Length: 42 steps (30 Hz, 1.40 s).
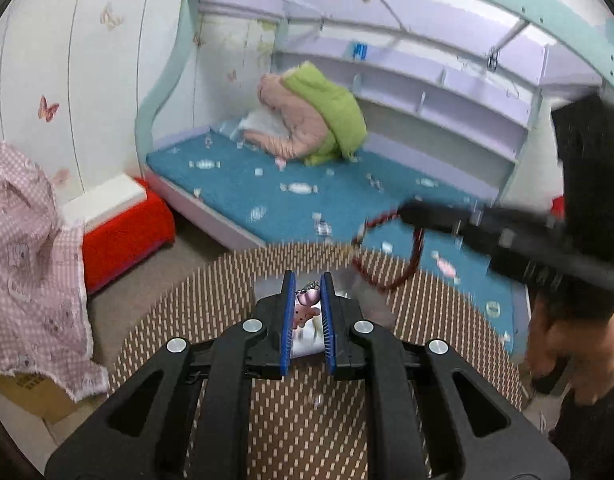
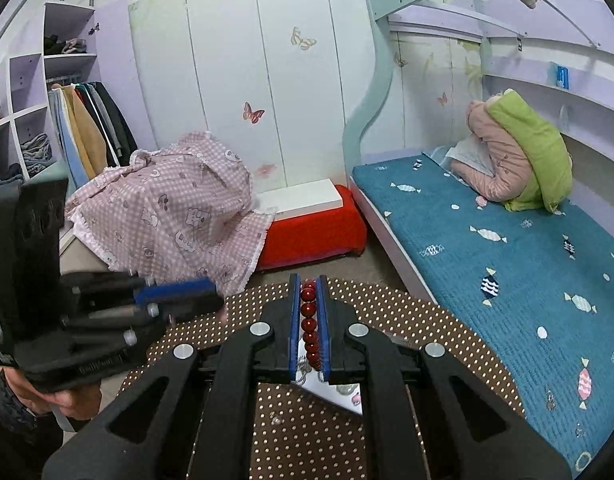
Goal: Organize jewelry
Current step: 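Carry the bracelet with the right tool over the box while the left tool drops the pink charm in, then grasp the white bunny charm with the left tool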
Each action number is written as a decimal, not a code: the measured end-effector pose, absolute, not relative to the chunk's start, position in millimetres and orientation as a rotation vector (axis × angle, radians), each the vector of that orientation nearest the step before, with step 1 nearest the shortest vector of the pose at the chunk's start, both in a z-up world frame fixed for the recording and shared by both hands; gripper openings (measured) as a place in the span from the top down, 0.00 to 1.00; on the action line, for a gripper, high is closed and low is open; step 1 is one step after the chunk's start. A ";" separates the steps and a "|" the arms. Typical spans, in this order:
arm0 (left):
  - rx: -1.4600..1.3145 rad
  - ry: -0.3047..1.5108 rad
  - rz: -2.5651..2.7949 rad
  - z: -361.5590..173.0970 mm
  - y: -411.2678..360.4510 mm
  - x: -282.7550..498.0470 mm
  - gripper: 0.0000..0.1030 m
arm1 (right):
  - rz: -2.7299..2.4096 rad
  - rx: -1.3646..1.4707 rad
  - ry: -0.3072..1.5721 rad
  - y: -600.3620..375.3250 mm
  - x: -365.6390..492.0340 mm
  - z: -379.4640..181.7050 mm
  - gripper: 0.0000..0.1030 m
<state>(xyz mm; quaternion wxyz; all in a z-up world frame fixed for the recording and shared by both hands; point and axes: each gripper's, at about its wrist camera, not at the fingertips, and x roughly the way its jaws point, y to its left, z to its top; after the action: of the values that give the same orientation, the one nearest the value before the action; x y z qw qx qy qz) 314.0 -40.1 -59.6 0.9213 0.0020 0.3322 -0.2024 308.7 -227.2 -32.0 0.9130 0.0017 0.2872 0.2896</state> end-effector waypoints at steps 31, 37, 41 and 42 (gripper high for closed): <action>0.101 0.938 -0.387 -213.2 -23.3 282.8 0.80 | 0.619 0.021 0.653 -221.5 301.4 -52.1 0.94; 0.035 0.932 -0.445 -204.4 -14.5 277.4 0.84 | 0.616 0.022 0.650 -223.2 301.4 -52.1 0.94; -0.001 0.903 -0.449 -192.6 -2.7 275.1 0.84 | 0.616 0.028 0.646 -225.3 301.6 -51.0 0.94; -0.012 0.898 -0.452 -190.4 0.0 274.0 0.84 | 0.616 0.029 0.644 -225.9 301.6 -50.3 0.94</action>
<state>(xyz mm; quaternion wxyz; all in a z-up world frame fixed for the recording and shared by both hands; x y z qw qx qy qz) 274.0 0.0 -190.4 0.8762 -0.0057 0.4305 -0.2164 301.6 -225.9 -50.3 0.9024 0.0141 0.3114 0.2977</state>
